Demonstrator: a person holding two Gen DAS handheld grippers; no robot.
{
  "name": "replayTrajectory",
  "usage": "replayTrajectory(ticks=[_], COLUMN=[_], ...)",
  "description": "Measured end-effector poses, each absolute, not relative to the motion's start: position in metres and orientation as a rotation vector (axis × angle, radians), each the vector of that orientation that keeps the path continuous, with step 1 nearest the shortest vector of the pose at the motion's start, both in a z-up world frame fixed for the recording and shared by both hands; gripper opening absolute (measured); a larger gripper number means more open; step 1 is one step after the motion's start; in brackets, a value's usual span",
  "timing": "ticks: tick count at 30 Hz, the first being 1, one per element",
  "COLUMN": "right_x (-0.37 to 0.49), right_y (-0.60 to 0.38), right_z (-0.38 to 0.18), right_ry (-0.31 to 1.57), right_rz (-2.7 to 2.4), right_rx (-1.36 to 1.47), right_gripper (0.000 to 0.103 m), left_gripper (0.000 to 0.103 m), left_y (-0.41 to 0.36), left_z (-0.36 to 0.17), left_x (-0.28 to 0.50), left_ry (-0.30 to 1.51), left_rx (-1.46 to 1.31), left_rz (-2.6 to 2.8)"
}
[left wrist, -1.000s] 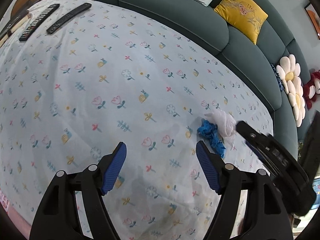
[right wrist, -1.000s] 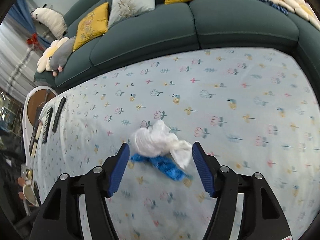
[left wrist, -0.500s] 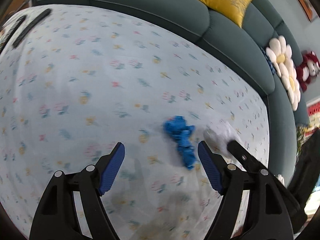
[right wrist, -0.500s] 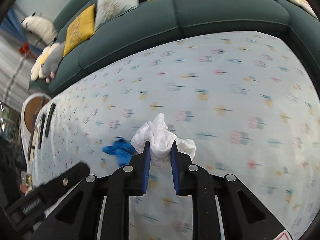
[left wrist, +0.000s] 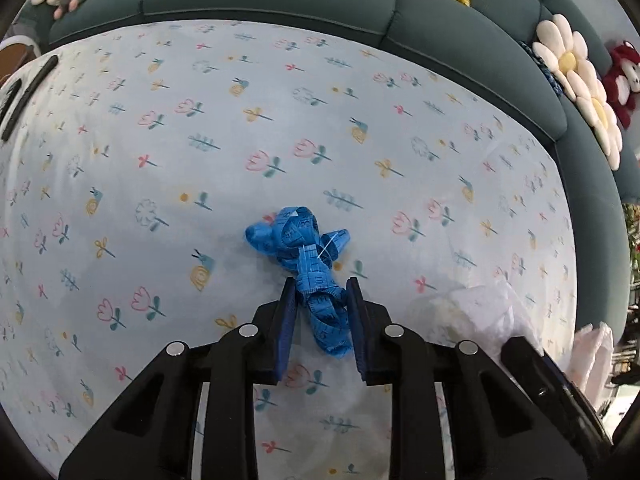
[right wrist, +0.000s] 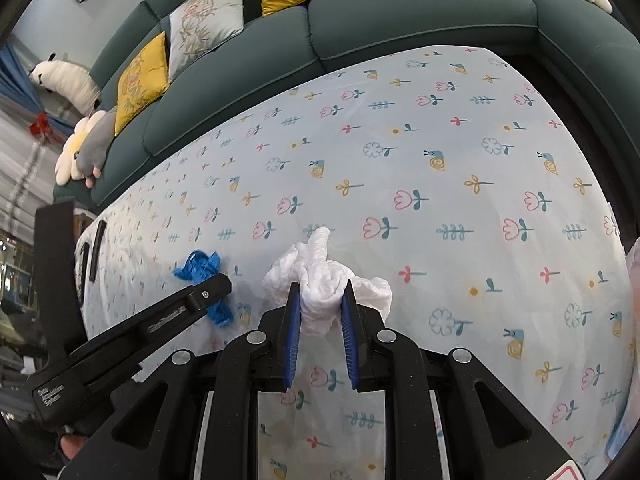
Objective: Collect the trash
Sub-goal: 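Grasp the white tissue with the right tool while the left tool grasps the blue cloth, then lift and carry the tissue and blue cloth with both tools over the bin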
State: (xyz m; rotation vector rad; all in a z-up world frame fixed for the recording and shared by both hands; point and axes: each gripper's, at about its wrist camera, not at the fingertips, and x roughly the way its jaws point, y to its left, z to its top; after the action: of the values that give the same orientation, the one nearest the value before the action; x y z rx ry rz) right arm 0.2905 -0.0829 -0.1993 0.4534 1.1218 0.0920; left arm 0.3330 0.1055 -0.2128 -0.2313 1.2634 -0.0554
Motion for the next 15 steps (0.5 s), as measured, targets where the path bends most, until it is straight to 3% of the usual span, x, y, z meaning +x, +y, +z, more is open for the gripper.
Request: replayTrajectory(ticks=[8, 15], right_x=[0.274, 0.252], right_y=[-0.088, -0.118], right_z=[-0.181, -0.131], right_ry=[1.084, 0.977], right_rz=[0.107, 0.079], right_rx=[0.453, 0.473], right_gripper=[0.018, 0.018], left_gripper=[0.022, 0.022], left_y=[0.095, 0.066], left_z=[-0.178, -0.120], left_x=[0.314, 0.291], left_ry=[1.213, 1.132], left_rx=[-0.224, -0.215], left_rz=[-0.083, -0.147])
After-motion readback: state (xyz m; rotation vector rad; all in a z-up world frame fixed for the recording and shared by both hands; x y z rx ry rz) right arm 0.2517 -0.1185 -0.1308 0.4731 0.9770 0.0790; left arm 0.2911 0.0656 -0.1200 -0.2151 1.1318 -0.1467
